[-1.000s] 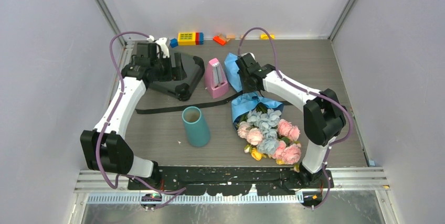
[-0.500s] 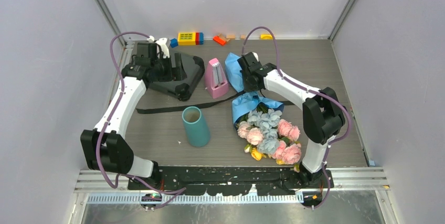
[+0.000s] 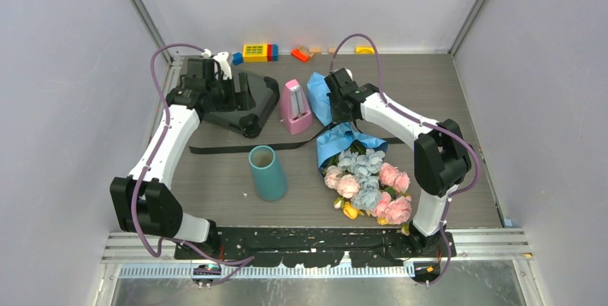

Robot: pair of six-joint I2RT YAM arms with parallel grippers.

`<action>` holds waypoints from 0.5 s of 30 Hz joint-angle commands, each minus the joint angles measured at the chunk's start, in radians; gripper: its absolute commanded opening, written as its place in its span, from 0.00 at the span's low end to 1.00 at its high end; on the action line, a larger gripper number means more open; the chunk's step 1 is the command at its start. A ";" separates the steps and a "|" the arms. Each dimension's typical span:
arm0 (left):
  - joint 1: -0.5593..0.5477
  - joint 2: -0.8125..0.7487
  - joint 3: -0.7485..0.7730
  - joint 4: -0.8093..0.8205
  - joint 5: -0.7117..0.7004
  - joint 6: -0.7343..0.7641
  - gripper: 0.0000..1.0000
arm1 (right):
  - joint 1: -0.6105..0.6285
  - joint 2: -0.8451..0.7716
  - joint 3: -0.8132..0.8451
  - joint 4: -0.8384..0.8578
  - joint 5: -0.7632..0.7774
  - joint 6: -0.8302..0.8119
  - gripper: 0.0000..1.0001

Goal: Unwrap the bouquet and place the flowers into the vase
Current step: Untie the ribbon from the wrapping paper.

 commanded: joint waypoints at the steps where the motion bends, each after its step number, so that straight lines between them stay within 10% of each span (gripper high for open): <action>1: 0.004 -0.004 0.014 0.005 0.017 -0.001 0.85 | -0.002 -0.024 0.057 0.010 -0.028 0.018 0.00; 15: -0.015 -0.028 -0.012 0.065 0.117 0.011 0.85 | 0.007 -0.037 0.062 0.004 0.013 0.038 0.03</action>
